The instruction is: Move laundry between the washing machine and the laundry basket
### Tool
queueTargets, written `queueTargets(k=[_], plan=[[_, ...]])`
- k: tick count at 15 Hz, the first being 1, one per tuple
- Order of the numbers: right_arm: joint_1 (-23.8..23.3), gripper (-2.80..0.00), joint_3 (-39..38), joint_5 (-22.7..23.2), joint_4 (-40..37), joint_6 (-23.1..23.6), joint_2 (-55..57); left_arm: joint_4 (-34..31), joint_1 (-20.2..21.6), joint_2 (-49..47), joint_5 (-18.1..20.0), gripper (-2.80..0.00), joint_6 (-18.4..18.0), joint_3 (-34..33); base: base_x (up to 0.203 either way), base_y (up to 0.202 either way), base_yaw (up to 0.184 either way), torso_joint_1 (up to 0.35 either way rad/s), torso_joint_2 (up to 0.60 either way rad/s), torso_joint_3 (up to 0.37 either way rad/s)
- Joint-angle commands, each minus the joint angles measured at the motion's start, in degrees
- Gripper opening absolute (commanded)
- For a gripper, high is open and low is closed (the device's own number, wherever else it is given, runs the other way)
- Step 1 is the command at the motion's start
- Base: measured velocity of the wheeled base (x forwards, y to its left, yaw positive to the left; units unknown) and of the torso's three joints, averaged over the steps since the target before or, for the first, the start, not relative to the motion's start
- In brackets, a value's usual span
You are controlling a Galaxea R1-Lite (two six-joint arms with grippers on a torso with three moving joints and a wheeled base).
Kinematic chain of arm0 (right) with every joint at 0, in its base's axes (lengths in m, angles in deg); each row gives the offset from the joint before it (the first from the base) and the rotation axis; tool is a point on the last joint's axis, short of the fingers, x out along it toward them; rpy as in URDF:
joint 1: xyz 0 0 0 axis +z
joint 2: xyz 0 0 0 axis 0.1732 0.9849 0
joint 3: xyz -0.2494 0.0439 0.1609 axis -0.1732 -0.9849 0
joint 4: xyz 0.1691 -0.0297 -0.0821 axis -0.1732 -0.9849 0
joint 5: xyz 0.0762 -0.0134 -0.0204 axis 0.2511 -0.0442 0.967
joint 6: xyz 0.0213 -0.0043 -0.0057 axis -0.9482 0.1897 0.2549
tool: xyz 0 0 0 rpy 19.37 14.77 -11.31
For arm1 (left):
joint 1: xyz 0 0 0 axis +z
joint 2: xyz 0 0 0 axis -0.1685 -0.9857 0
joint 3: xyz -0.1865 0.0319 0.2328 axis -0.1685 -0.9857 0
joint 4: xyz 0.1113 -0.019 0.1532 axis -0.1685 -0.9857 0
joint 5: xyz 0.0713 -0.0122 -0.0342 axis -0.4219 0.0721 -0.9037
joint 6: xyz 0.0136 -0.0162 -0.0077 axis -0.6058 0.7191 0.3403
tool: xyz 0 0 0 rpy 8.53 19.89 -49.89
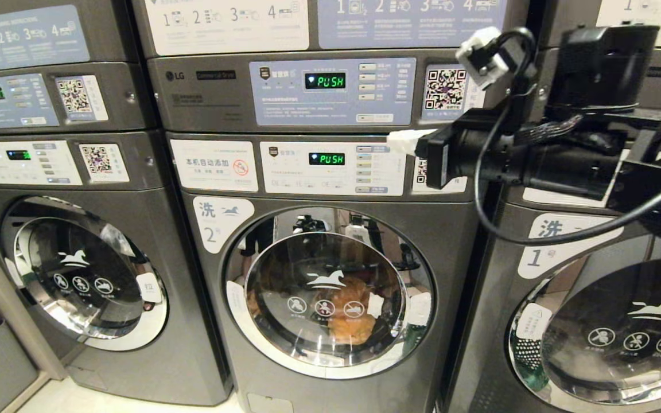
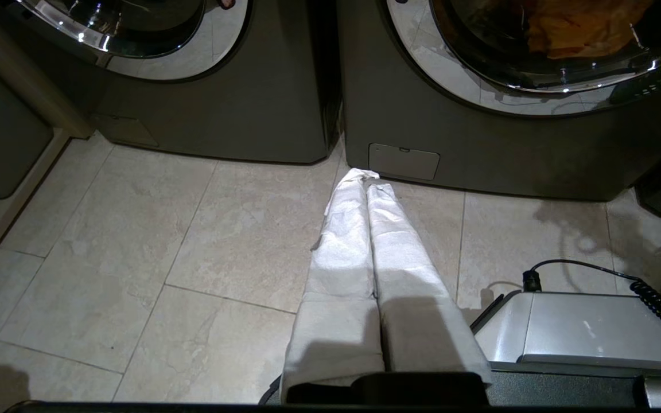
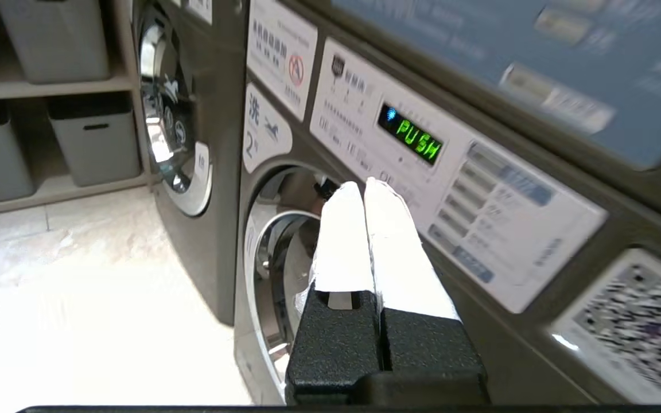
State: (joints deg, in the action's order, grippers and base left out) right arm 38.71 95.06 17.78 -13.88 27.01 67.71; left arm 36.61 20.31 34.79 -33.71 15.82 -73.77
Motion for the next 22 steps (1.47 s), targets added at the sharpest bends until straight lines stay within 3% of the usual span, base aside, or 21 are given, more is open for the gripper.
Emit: queueTargets(k=[1,4,8,22], plan=[[0.7,-2.80,1.6,-0.4,1.0,0.2,6.6,-0.1,0.0,-0.1,0.0,-2.80,0.0,0.0,0.000,0.000,0.000,0.000,0.00,0.000],[0.3,-2.80,7.1,-4.8,4.2,0.1,12.1,-0.1,0.0,-0.1,-0.1,-2.80,0.0,0.0,0.000,0.000,0.000,0.000,0.00,0.000],[-0.1,-2.80,15.2,-7.1,4.2,0.1,17.6,-0.1,0.0,-0.1,-0.1,-2.80,0.0,0.0,0.000,0.000,0.000,0.000,0.00,0.000],[-2.7,-2.80,17.1,-7.6,4.4,0.1,20.9,-0.1,0.0,-0.1,-0.1,-2.80,0.0,0.0,0.000,0.000,0.000,0.000,0.00,0.000]])
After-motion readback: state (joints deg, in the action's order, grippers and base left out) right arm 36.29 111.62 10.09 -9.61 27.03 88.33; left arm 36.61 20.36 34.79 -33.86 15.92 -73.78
